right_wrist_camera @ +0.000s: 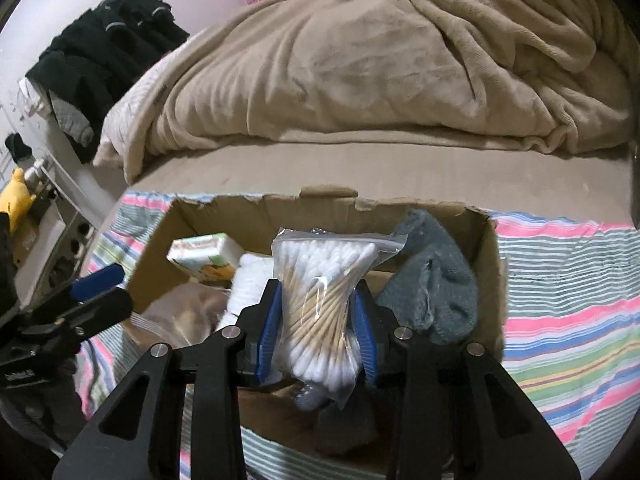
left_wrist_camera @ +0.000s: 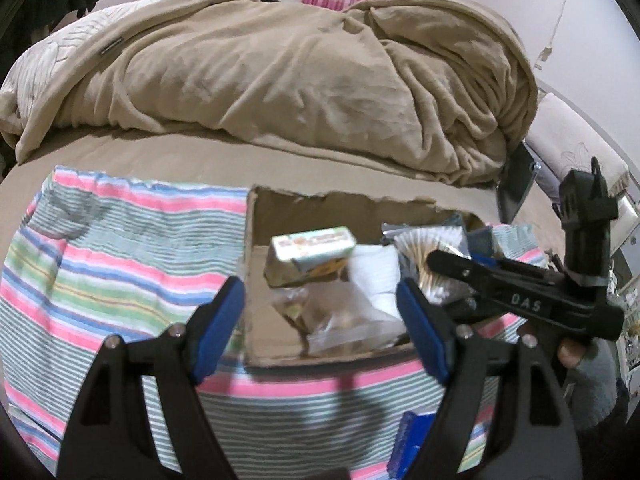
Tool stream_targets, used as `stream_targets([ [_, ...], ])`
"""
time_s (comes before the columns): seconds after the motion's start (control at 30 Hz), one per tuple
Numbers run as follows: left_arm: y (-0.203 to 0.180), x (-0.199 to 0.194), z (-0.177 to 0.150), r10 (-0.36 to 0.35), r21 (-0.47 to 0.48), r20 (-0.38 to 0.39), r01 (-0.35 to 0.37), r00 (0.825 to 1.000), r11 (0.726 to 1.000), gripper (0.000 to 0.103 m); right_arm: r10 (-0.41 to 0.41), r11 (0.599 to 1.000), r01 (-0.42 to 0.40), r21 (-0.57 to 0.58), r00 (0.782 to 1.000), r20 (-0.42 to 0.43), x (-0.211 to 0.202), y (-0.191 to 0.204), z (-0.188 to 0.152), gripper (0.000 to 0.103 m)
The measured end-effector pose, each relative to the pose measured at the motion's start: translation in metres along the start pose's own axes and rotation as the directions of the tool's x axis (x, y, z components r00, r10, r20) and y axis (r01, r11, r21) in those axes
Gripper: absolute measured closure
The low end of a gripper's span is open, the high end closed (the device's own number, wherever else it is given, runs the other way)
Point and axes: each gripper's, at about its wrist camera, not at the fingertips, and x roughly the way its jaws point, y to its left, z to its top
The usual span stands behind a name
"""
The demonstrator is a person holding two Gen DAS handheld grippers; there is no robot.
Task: Organize objects
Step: 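Carry the dotted glove into the box with the left gripper while the right drops the swab bag in, then grasp the blue Vinda tissue pack with the right gripper and lift it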
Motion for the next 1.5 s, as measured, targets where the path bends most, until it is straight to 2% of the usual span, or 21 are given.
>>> stream_targets([
  [0.27, 0.006, -0.009, -0.004, 0.013, -0.004, -0.003, -0.013, 1.0, 1.0, 0.024, -0.029, 0.999, 0.029, -0.014, 1.0, -0.003, 0.001, 0.004, -0.006, 0.063],
  [0.37, 0.005, -0.018, -0.009, 0.019, 0.005, -0.002, -0.019, 1.0, 1.0, 0.024, -0.049, 0.999, 0.049, -0.011, 0.999, 0.016, -0.008, 0.008, -0.009, 0.052],
  [0.43, 0.005, -0.025, -0.011, 0.022, 0.004, 0.003, -0.022, 1.0, 1.0, 0.024, -0.047, 0.999, 0.047, -0.009, 0.998, 0.031, -0.018, 0.011, -0.01, 0.037],
  [0.47, 0.005, -0.029, -0.013, 0.023, 0.0, 0.008, -0.023, 1.0, 1.0, 0.024, -0.052, 0.999, 0.052, -0.008, 0.998, 0.043, -0.023, 0.012, -0.011, 0.034],
  [0.63, 0.003, -0.047, -0.019, 0.023, -0.009, 0.028, -0.023, 0.999, 1.0, 0.024, -0.063, 0.998, 0.063, 0.001, 0.995, 0.075, -0.049, 0.017, -0.018, 0.034],
  [1.03, -0.003, -0.074, -0.044, 0.012, 0.003, 0.023, -0.012, 1.0, 1.0, 0.024, -0.069, 0.997, 0.07, -0.01, 0.995, 0.078, -0.086, 0.039, -0.051, 0.034],
  [1.5, 0.001, -0.082, -0.073, 0.024, 0.009, -0.005, -0.024, 1.0, 1.0, 0.024, -0.058, 0.998, 0.058, -0.011, 0.998, 0.015, -0.083, 0.058, -0.09, 0.034],
])
